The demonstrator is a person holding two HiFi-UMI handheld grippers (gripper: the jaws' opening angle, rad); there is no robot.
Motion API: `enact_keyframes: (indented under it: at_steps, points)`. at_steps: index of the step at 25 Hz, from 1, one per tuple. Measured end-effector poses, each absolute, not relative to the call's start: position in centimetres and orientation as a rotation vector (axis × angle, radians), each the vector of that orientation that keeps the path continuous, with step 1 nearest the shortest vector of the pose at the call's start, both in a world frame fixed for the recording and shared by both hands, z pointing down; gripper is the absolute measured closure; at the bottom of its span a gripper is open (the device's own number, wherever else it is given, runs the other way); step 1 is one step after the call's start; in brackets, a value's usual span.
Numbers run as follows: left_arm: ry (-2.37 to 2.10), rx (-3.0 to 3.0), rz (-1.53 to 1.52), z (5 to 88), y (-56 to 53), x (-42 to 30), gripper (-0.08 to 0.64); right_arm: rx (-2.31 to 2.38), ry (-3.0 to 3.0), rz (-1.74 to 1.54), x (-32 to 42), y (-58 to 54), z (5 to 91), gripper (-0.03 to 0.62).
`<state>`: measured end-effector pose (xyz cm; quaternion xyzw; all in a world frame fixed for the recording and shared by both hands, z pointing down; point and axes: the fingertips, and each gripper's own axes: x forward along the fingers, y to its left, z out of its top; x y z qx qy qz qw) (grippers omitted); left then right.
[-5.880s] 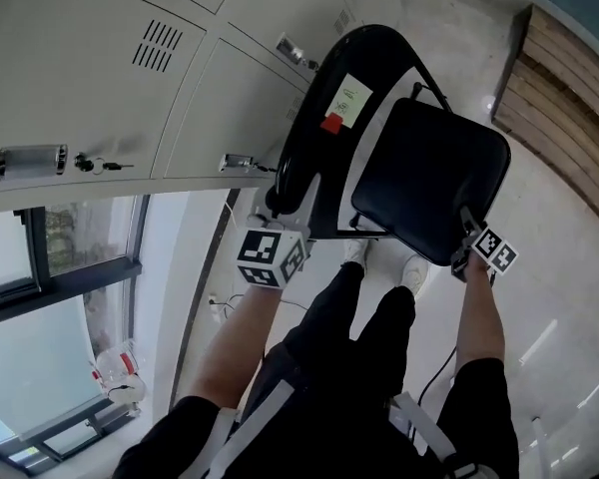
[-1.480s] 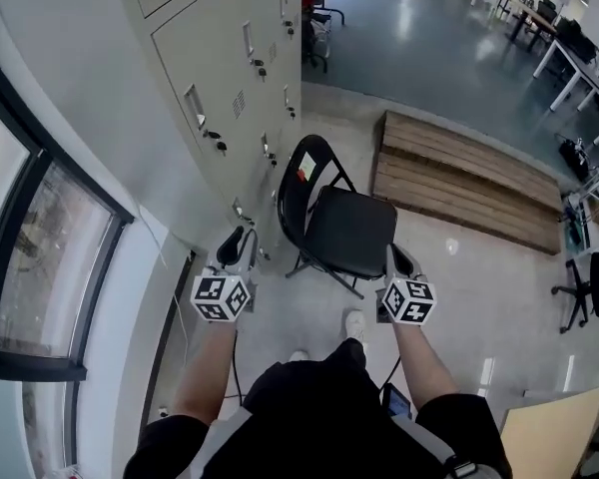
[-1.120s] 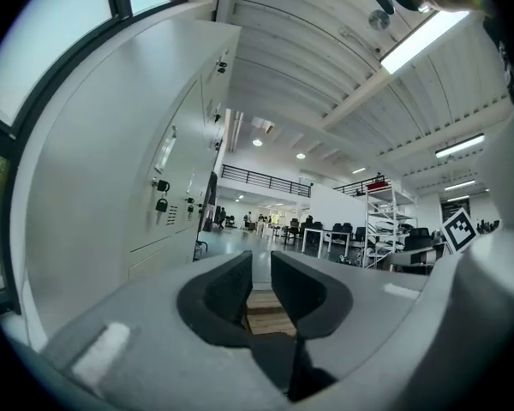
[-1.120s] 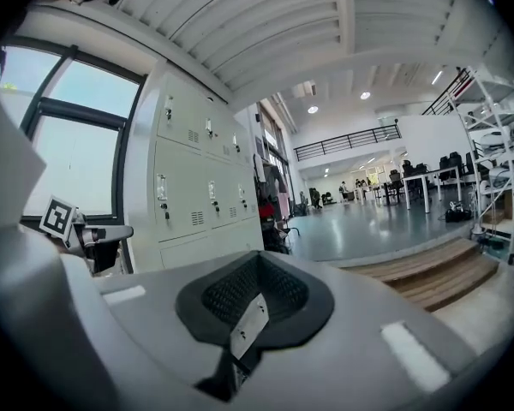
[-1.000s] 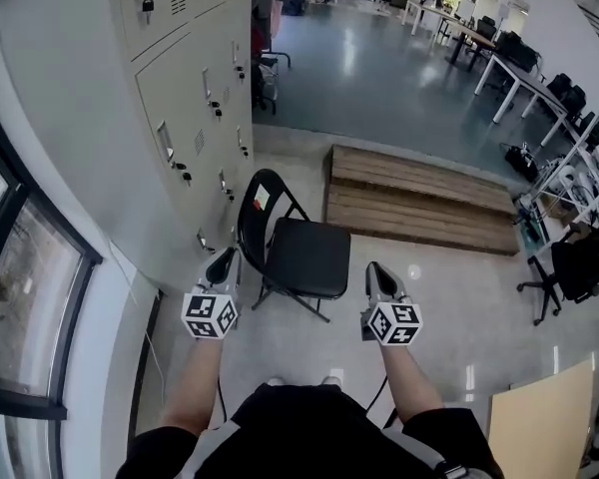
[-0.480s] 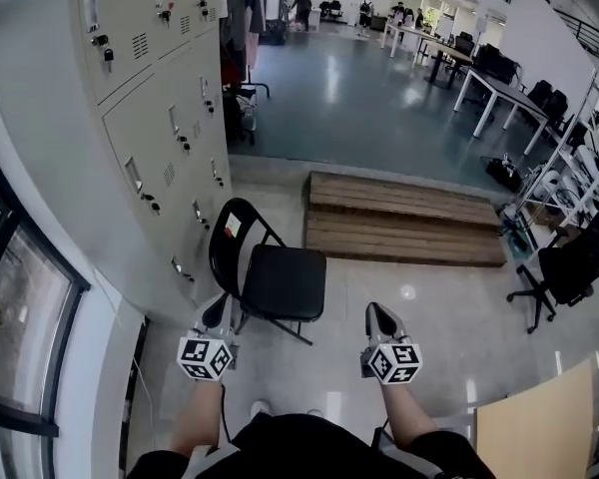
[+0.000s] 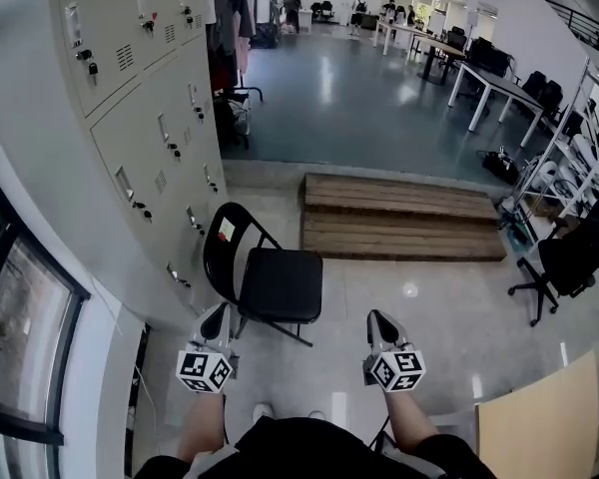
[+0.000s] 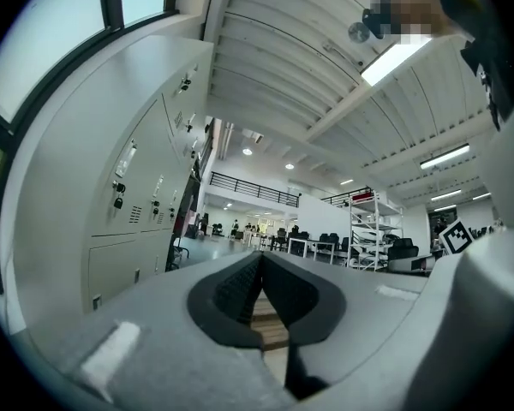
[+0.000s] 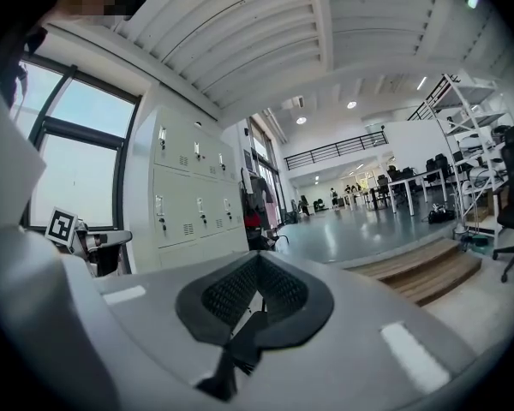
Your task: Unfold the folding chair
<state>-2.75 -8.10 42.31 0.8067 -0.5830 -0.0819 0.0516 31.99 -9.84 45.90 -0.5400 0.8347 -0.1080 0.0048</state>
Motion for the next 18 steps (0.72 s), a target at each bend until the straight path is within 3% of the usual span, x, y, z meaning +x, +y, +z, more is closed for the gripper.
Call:
enact_keyframes:
  at_steps: [18]
  points:
    - [-1.754, 2.441, -0.335, 41.0, -8.7, -3.6, 0.556, -1.678, 2.529, -0.390, 32.5, -11.0, 44.6, 0.589]
